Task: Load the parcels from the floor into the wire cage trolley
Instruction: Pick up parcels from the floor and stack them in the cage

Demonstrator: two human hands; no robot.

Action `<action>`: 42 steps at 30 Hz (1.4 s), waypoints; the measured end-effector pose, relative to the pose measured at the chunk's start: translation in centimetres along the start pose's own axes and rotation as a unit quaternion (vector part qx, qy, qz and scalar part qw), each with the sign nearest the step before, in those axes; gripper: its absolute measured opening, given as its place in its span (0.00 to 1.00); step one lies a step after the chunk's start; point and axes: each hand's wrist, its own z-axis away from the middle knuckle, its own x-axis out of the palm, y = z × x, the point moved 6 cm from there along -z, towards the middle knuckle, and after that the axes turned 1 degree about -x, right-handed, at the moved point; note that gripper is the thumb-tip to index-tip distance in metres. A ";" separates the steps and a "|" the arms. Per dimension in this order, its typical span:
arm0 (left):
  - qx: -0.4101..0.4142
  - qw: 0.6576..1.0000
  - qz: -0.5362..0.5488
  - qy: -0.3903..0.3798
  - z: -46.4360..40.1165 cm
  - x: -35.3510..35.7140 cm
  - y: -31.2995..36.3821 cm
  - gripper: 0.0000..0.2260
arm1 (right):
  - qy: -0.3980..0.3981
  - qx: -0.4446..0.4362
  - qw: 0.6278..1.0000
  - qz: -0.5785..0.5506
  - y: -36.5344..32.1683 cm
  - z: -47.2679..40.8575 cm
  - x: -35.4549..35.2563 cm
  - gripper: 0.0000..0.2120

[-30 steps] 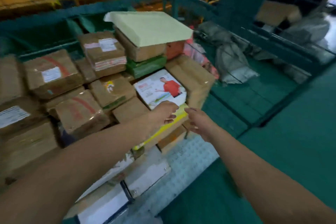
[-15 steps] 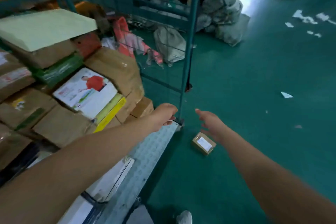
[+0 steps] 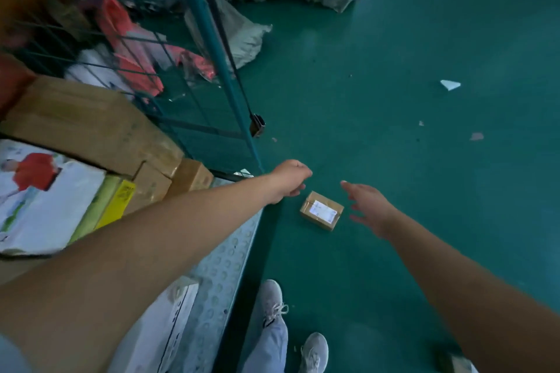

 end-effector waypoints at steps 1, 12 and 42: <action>-0.006 1.000 -0.011 -0.008 -2.1 0.4 -0.2 0.03 | 0.006 0.011 1.000 -0.003 0.6 -1.6 0.0 0.24; -0.065 0.993 -0.089 -0.051 -22.9 4.5 -7.4 0.09 | 0.037 0.115 0.991 -0.062 11.9 -19.9 2.2 0.25; -0.231 0.965 -0.098 -0.080 -58.1 20.3 -36.3 0.11 | 0.074 0.223 0.969 -0.082 40.1 -59.8 3.5 0.26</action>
